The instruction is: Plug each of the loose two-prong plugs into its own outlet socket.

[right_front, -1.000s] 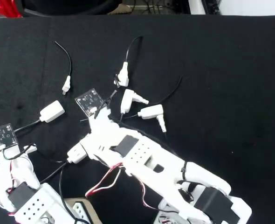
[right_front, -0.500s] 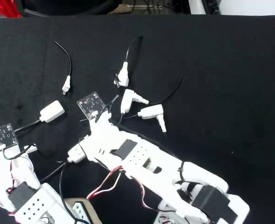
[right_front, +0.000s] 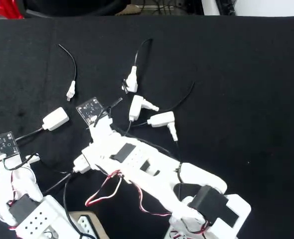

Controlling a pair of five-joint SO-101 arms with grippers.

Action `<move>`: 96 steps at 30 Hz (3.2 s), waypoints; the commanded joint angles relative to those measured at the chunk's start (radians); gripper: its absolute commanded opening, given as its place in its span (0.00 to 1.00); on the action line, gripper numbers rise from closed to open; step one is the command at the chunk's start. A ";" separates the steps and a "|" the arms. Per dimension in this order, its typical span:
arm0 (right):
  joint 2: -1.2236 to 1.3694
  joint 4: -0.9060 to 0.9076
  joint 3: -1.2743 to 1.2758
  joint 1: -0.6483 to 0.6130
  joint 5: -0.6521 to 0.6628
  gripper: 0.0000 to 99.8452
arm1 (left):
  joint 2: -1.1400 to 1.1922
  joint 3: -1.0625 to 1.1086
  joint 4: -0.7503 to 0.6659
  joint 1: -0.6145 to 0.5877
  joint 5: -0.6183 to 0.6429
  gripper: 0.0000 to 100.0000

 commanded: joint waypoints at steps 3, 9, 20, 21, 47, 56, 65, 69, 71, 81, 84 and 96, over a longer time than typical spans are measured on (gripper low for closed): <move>-0.024 0.029 -0.033 -0.025 0.002 0.18 | -0.003 0.002 0.005 0.087 0.003 0.11; -0.222 0.143 -0.007 -0.018 -0.057 0.29 | -0.002 0.007 0.006 0.116 0.003 0.11; -0.664 0.523 -0.016 -0.044 0.388 0.28 | -0.002 -0.209 0.261 0.308 -0.149 0.26; -0.694 0.571 -0.039 -0.041 0.393 0.26 | 0.000 -0.242 0.284 0.346 -0.150 0.26; -0.792 0.985 -0.344 0.129 0.534 0.02 | 0.802 -0.321 -0.126 0.863 -0.308 0.26; -0.791 0.905 -0.275 0.129 0.534 0.02 | 0.887 -0.361 -0.172 0.943 -0.204 0.25; -0.796 0.911 -0.274 0.129 0.532 0.02 | 0.830 -0.354 -0.164 0.952 -0.209 0.05; -0.796 0.911 -0.274 0.129 0.532 0.02 | 0.821 -0.378 -0.112 0.952 -0.209 0.05; -0.796 0.911 -0.274 0.129 0.532 0.02 | 0.821 -0.433 -0.066 0.946 -0.206 0.05; -0.796 0.911 -0.272 0.129 0.532 0.02 | 0.821 -0.565 0.025 0.944 -0.207 0.05; -0.796 0.911 -0.272 0.129 0.532 0.02 | 0.832 -0.550 0.028 0.943 -0.213 0.05; -0.792 0.910 -0.271 0.129 0.505 0.03 | 0.830 -0.420 -0.137 0.769 -0.296 0.45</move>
